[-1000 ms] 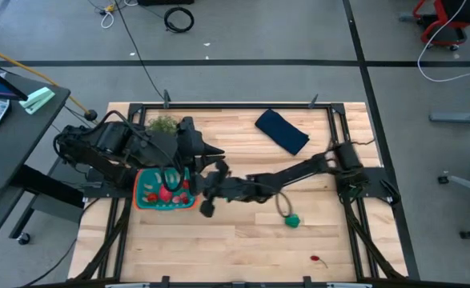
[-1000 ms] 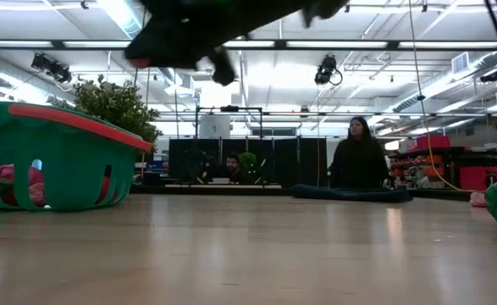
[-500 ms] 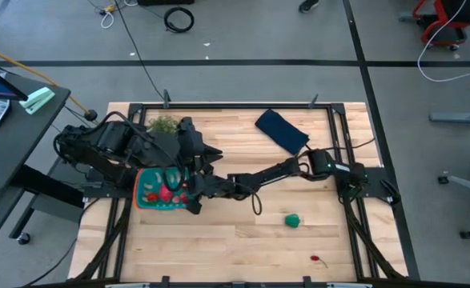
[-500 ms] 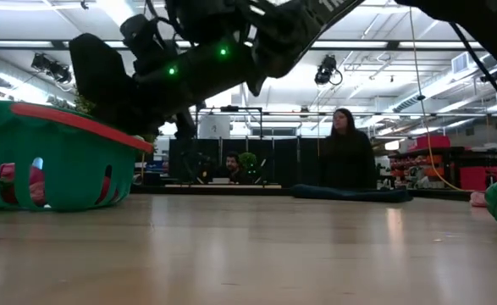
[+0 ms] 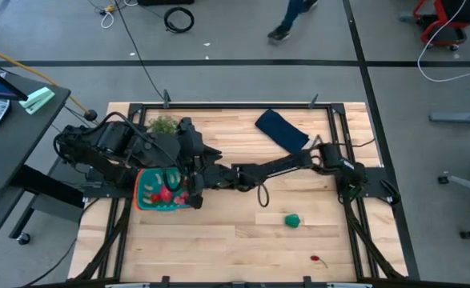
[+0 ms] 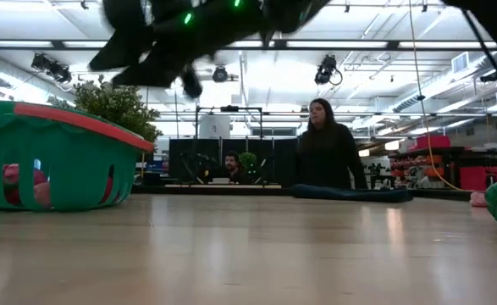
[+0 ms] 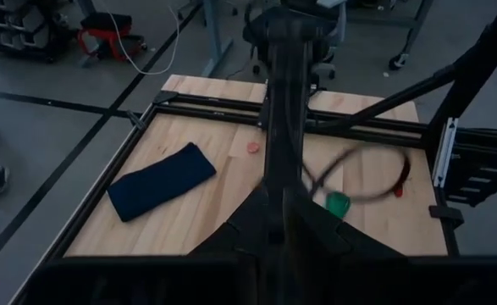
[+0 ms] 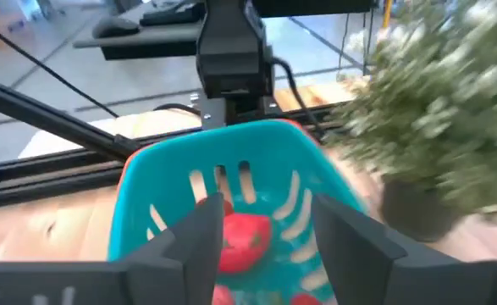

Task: Pick and placing Produce into tupperware
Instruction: Put the peach into the green basket

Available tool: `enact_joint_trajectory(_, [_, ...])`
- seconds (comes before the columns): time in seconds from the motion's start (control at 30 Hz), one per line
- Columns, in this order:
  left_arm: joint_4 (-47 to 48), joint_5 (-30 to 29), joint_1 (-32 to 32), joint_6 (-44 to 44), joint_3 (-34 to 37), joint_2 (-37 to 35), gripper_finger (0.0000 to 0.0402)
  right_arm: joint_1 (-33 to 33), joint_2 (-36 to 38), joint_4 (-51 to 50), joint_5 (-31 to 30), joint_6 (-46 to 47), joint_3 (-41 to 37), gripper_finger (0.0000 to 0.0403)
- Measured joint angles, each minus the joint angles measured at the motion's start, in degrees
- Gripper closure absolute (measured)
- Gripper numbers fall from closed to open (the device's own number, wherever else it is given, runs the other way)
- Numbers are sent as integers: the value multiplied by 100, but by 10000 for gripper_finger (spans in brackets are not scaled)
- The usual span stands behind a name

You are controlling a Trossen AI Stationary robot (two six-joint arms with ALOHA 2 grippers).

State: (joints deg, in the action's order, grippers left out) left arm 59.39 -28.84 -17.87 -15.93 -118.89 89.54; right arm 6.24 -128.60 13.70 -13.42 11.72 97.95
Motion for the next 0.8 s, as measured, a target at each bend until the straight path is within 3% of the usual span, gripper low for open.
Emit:
enact_joint_trajectory(0.2, [42, 1, 0, -1, 0, 0, 362, 4, 1398, -3162, 186, -3, 0, 210])
enact_joint_trajectory(0.43, [57, 2, 0, -1, 2, 18, 364, 292, 2932, -7135, 434, 1538, 0, 217])
enact_joint_trajectory(0.67, [49, -4, 2, -1, 2, 88, 368, 1357, 3748, -9450, -956, 3195, -11, 220])
enact_joint_trajectory(0.8, [53, 0, 2, 1, 7, 170, 366, 1890, 3887, -10293, -1220, 4395, -157, 220])
